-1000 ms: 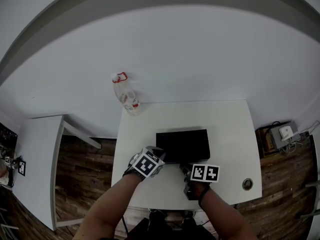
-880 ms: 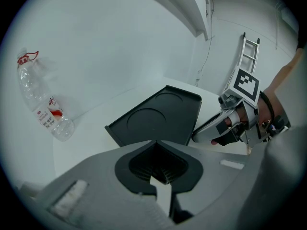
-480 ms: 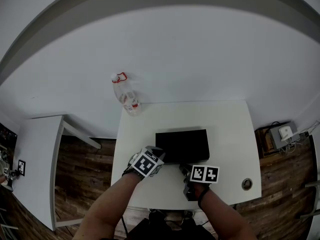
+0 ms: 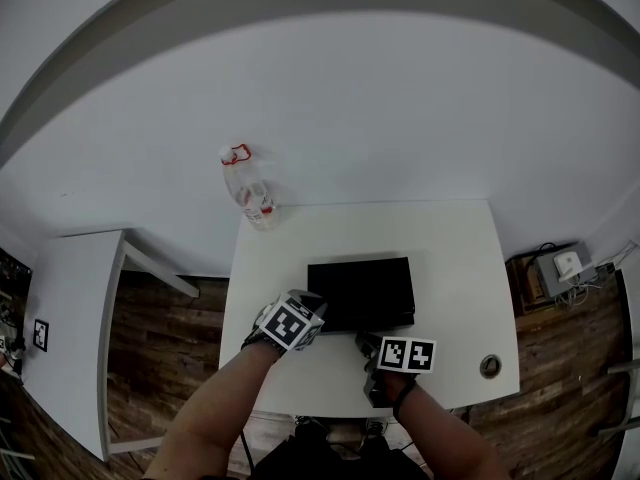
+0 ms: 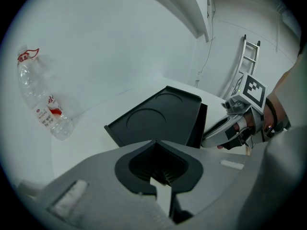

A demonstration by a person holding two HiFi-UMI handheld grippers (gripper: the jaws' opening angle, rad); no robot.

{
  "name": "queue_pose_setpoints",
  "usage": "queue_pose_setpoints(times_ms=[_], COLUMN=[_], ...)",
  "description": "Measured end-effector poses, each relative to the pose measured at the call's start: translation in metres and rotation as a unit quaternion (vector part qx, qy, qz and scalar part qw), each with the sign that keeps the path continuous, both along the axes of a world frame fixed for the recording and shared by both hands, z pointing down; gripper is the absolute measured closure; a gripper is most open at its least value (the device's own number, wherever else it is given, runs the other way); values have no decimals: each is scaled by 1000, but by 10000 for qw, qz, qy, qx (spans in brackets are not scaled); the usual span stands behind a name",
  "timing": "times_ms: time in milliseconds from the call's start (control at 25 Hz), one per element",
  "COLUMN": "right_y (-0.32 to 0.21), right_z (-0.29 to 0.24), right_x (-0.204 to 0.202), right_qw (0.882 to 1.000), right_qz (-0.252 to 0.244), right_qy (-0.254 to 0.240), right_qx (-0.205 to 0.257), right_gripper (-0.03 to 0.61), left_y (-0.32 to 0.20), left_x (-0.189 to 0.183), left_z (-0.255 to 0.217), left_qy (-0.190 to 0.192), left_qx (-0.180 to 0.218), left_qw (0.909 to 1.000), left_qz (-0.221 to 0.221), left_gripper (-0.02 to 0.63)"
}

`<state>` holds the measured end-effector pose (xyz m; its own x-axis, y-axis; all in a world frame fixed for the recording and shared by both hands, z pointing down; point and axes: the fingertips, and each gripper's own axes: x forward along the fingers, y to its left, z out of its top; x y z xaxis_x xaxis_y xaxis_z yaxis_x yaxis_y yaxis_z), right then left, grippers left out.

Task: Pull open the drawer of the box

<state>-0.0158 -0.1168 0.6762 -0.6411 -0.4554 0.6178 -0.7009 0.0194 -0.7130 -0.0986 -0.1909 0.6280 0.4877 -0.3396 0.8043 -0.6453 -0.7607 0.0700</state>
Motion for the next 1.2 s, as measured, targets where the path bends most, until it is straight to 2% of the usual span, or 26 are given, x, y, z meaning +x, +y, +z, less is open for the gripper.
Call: queue_pose_setpoints(times_ms=[1200], right_y=[57], right_z=[-1], right_x=[4], right_qw=[10000], right_qz=[47], right_qy=[-86], right_qx=[-19], right_gripper=[506], left_y=[-1], left_x=[0], left_z=[0], left_qy=[-52], left_qx=[-34], left_qw=[9999], left_qz=[-116], left_gripper=[609])
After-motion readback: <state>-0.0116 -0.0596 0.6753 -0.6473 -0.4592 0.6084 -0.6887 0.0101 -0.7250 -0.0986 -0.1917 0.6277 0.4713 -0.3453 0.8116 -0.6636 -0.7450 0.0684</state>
